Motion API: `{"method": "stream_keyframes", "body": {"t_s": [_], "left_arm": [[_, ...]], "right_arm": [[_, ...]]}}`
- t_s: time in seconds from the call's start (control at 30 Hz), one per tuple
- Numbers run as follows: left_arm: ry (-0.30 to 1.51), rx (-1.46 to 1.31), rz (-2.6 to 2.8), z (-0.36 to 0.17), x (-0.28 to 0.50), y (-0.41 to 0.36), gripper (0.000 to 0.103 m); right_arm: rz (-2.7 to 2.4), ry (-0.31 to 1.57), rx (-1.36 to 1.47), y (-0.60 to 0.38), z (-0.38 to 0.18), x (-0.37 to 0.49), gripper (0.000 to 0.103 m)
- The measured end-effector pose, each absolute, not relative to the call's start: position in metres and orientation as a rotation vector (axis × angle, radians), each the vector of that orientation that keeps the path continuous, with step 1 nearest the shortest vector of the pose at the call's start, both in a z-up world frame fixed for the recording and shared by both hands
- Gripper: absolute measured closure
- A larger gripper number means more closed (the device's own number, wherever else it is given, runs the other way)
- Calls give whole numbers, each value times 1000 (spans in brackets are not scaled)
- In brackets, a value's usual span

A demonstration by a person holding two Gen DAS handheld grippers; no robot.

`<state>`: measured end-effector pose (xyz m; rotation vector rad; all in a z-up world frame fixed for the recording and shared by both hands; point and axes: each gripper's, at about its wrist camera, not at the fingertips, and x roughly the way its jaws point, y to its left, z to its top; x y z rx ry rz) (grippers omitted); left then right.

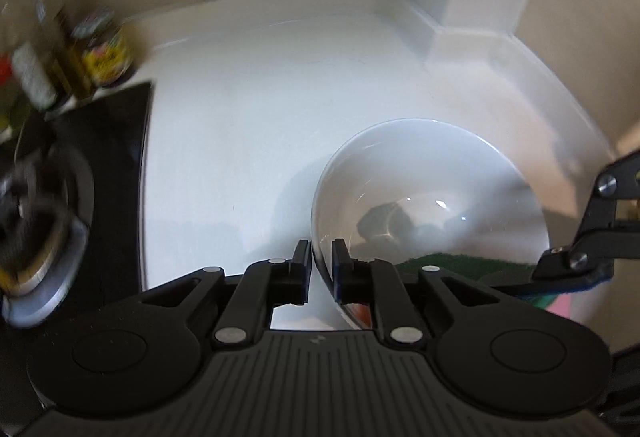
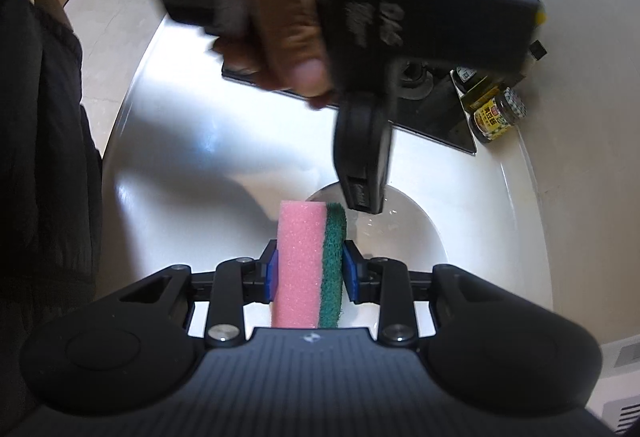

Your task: Clean bowl

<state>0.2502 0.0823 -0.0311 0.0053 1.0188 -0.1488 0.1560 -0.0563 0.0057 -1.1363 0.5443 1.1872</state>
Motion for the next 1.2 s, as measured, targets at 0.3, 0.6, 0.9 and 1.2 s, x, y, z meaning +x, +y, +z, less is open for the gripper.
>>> {"method": "stream_keyframes", "body": {"t_s": [0.3, 0.6, 0.9, 1.2], "left_arm": [[1043, 242, -312, -30, 283, 71, 89], [1048, 82, -144, -29, 252, 77, 86], [1066, 240, -270, -28, 285, 70, 90], [1048, 323, -343, -31, 296, 70, 90]], "right_arm": [[1203, 525, -1195, -61, 6, 156, 75], [1190, 541, -1149, -59, 5, 161, 75], [1172, 518, -1176, -58, 3, 156, 75], [1154, 516, -1179, -60, 2, 159, 75]]}}
